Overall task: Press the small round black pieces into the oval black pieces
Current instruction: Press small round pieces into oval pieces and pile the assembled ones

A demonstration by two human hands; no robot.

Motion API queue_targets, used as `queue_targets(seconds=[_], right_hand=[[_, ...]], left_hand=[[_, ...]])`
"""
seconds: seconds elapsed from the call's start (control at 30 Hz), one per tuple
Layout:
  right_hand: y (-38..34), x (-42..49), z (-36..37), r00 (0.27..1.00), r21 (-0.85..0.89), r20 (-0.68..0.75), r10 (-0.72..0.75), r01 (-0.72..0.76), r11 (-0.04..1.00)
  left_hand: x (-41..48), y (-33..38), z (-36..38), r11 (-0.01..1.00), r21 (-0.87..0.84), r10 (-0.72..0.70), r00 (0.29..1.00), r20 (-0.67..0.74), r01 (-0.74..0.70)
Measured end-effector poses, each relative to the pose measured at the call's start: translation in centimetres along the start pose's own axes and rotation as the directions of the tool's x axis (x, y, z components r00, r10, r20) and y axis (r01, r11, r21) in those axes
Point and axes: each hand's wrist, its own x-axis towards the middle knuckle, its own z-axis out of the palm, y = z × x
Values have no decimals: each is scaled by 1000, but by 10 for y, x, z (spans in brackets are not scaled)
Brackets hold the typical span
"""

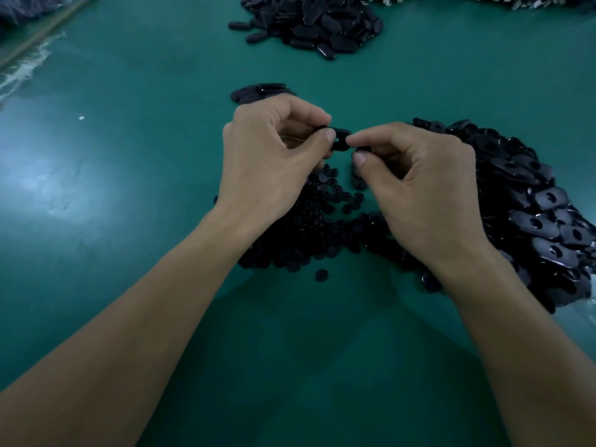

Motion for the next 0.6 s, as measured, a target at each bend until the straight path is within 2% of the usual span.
queue_targets(seconds=[0.27,0.4,0.6], right_hand=[[3,0,2,995,61,83,54,-59,996],[4,0,2,997,69,67,28,-32,997],[6,1,2,995,126,66,74,-82,989]], left_hand=[[0,-2,0,1000,9,4,1000,1,-4],[1,-3,2,999,42,2,1000,27,-4],[-1,-1,4,993,111,35,997,75,-43]])
